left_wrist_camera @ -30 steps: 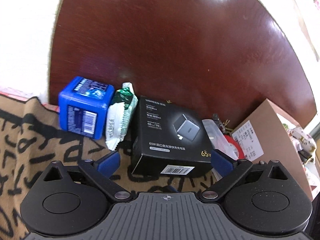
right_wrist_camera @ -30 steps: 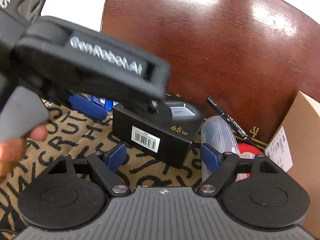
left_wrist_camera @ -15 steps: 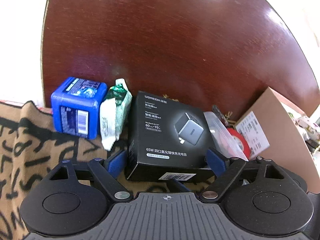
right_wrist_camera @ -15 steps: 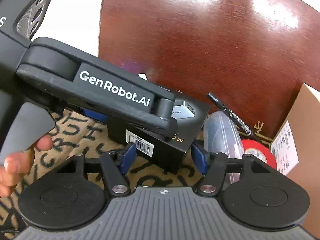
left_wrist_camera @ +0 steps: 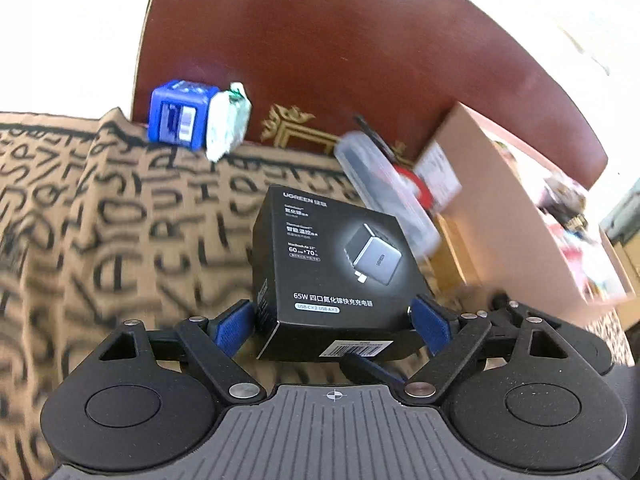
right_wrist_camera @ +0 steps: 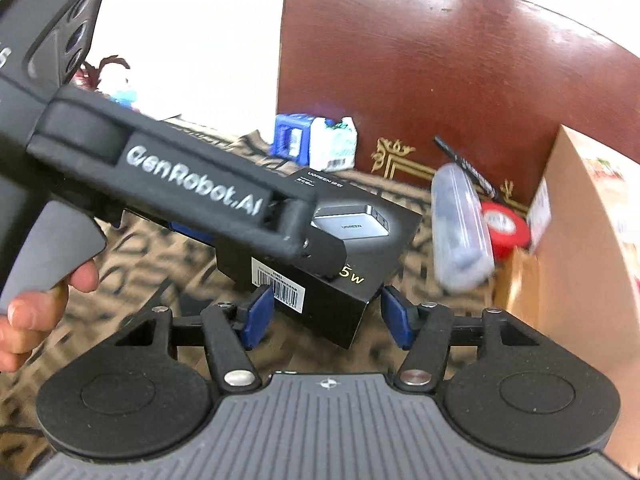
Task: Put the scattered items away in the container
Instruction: 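Lift the charger box with the left gripper and carry it over the cardboard box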
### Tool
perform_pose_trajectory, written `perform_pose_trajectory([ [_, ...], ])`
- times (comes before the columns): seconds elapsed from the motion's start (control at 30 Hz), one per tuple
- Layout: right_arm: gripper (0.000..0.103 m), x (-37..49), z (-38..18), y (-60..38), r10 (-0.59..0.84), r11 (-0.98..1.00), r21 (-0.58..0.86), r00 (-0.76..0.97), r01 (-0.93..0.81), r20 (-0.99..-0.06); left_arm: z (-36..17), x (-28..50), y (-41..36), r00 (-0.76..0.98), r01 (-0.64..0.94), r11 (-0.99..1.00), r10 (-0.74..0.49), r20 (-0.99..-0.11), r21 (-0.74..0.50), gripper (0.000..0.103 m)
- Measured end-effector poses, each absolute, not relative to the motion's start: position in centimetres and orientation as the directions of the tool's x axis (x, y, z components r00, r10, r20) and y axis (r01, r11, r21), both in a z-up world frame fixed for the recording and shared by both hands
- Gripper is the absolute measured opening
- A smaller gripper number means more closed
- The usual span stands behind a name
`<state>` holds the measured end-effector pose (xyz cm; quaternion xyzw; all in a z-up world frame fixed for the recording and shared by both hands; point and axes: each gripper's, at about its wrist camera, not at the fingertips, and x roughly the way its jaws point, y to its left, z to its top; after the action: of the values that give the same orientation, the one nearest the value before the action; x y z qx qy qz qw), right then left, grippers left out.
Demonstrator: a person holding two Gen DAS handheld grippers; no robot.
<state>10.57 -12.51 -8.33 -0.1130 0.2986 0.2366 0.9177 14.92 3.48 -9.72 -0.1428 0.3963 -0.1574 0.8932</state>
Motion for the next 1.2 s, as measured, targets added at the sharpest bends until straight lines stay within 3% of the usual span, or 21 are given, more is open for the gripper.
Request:
perform_pose_trajectory([
  [0.47, 0.068, -0.2, -8.5, -19.0, 0.329, 0.860, -0.087, 0.677, -0.502, -0.658, -11.6, 4.2, -3.1, 0.474, 0.292, 0.865, -0.502, -0.723, -0.409, 0.089],
  [0.57, 0.068, -0.9, -8.6, -19.4, 0.325, 0.860, -0.108, 0.698, -0.499, -0.638, -11.4, 3.9, -3.1, 0.480, 0.281, 0.873, -0.487, -0.730, -0.398, 0.090],
  [0.63, 0.074, -0.8, -8.7, -19.6, 0.333, 0.862, -0.099, 0.703, -0.497, -0.629, -11.0, 4.1, -2.8, 0.486, 0.267, 0.870, -0.494, -0.721, -0.415, 0.091],
  [1.2, 0.074, 0.2, -8.3, -19.6, 0.377, 0.852, -0.058, 0.686, -0.520, -0.622, -10.9, 5.5, -4.3, 0.504, 0.282, 0.897, -0.441, -0.743, -0.341, 0.091],
])
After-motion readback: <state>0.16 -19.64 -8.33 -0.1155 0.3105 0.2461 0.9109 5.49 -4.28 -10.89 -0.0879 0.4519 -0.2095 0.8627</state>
